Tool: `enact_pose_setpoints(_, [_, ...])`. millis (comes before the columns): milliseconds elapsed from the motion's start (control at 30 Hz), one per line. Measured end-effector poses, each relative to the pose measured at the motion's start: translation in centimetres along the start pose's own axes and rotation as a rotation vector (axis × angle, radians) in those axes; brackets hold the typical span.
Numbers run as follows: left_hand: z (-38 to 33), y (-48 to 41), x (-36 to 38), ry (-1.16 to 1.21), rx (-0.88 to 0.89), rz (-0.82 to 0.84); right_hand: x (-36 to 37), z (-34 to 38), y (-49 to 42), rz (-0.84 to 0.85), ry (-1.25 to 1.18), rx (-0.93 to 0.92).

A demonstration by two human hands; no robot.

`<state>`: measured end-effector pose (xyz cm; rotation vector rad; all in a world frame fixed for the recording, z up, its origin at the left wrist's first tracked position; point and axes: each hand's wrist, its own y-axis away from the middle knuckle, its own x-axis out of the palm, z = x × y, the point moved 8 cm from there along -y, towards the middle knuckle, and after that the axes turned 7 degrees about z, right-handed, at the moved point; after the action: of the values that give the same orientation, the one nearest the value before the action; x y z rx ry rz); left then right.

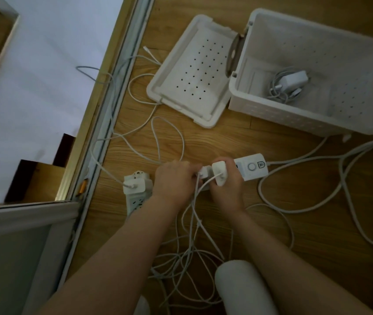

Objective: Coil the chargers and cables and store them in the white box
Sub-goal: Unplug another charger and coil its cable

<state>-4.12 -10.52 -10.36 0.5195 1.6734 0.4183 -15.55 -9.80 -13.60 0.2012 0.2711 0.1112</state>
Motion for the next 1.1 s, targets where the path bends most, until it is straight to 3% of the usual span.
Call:
enact_pose_setpoints(267, [1.0,-0.3,0.2,0.071,-0.066,0.055,-3.4,3.8,-1.4,0.099,0.176,-0.124])
enact_pose_setpoints(433, [0.9,-0.3,1.3,0.178,-0.025,0.185,-3.9,8.1,-1.2,0.192,0.235,-0.257])
enact_pose_setpoints(500, [0.3,0.4,0.0,0.247,-0.001,0.154,-4.1,9.9,-1.2,0.226,0.234,-0.281])
enact_pose_setpoints(633, [0.8,3.5,-6.2,0.705,-0.08,-0.149,-3.8,13.7,-0.6,0.309,0.33,-0.327])
enact_pose_setpoints(767, [-0.2,7.5,-10.2,1.131,-0.118,-0.036,-3.0,18.3,1.0,0.294,0.477,-0.448])
enact_pose_setpoints(1000, [0.2,14.6,-14.1,1.354,0.001,0.014,-0.5,25.8,5.4,0.426,0.785,-0.58])
enact_pose_setpoints(1100, [0.7,17.8,-15.6,1.524,0.08,0.031,0.7,29.8,7.9,0.484,0.883,-0.719])
